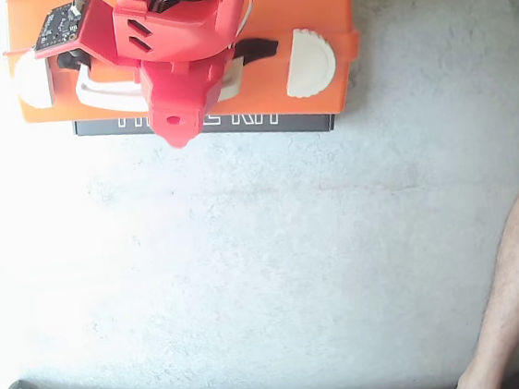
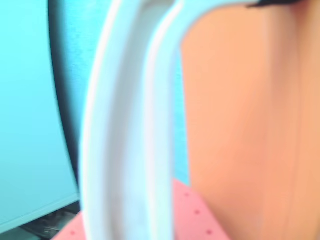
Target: Grab the white handle of the orange box
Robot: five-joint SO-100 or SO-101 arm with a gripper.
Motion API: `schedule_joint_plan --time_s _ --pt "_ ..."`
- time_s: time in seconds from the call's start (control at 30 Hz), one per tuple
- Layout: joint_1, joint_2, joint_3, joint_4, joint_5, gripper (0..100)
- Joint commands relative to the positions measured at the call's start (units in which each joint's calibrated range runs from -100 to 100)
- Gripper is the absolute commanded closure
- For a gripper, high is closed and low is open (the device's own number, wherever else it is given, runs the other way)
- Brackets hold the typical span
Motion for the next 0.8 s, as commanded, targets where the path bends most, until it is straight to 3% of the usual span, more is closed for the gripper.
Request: schedule_joint_plan --time_s 0.0,0.13,0.33,0.77 --pt "0.56 1.65 -11.06 28.91 -7.26 99" --pt "0.87 1.56 -15.58 49.21 -11.39 99" --pt "1.34 -5.10 -8.85 67.40 -12.12 99" --pt "4.98 -41.37 42.02 65.29 -14.99 99"
